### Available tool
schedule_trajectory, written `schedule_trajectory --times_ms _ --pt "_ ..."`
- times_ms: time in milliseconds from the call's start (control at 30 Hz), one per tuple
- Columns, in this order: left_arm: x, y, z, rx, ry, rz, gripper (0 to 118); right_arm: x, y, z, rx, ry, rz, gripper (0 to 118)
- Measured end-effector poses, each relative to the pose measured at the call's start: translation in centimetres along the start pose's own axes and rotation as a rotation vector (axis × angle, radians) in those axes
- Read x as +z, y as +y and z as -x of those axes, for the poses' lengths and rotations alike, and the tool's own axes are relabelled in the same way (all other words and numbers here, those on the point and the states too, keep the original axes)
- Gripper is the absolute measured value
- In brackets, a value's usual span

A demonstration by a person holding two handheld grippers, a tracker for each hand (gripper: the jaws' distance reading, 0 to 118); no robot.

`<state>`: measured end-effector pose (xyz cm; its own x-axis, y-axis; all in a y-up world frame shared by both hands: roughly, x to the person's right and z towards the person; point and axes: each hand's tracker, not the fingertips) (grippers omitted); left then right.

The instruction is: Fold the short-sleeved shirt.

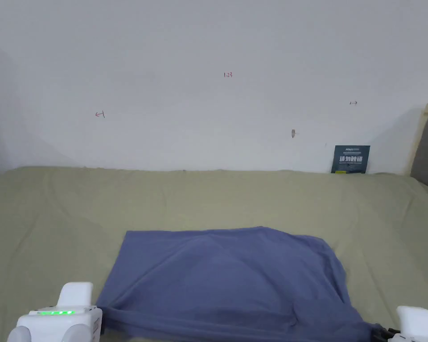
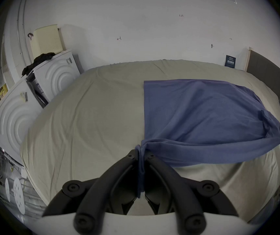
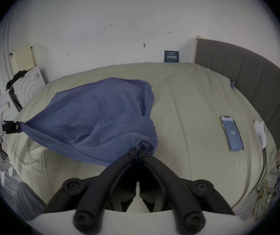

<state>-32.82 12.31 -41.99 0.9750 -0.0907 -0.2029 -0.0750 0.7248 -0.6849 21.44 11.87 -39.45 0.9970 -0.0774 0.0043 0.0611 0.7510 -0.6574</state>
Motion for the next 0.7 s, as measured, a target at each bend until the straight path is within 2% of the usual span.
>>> schedule_trajectory --times_ms 33,167,300,700 --pt "0.3 -0.7 0.4 0.001 -0.007 0.004 1 0.5 -0.8 -0.2 -0.021 0.003 0.0 3" --pt "2.3 -3.5 1.7 -0.017 -0.027 -0.002 1 2.4 -3.7 -0.6 0.016 0.02 -0.003 3" --pt "3.9 -5.5 2.9 0.015 -0.055 0.001 1 5.0 -5.5 -0.4 0.007 0.028 0.001 3" --pt "5.1 -8.9 4.3 0.022 -0.104 0.054 1 5.3 -8.3 -0.6 0.009 0.044 0.064 3"
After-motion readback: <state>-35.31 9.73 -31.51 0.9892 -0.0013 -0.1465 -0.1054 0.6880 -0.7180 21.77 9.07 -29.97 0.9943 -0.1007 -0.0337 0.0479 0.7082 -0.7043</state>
